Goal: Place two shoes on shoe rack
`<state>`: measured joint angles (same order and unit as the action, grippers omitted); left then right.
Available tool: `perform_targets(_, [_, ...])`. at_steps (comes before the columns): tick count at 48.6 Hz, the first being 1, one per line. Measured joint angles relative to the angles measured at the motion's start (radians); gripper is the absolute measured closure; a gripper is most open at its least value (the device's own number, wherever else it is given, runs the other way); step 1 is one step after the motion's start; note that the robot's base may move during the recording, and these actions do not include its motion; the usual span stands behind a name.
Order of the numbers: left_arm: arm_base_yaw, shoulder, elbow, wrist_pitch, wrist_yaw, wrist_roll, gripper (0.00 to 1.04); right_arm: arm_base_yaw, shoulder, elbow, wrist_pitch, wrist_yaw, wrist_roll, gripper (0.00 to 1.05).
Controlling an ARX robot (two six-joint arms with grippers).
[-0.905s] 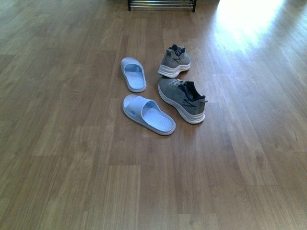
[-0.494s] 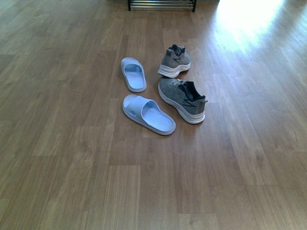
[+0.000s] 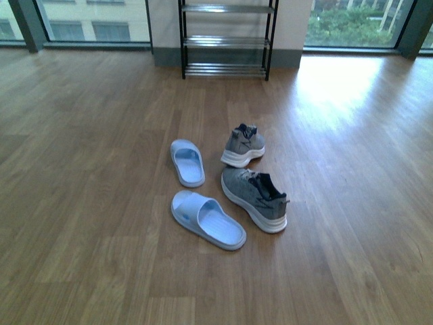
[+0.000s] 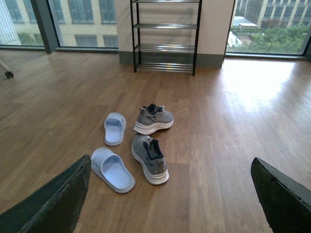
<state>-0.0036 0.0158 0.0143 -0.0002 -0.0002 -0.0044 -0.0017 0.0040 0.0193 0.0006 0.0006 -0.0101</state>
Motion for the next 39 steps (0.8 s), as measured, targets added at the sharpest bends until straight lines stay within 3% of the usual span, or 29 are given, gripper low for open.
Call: perform_targets(39, [0.0, 0.0, 0.0, 0.0, 0.0, 0.0, 0.09, 0.0, 0.0, 0.0, 0.0, 0.0, 0.0, 0.09])
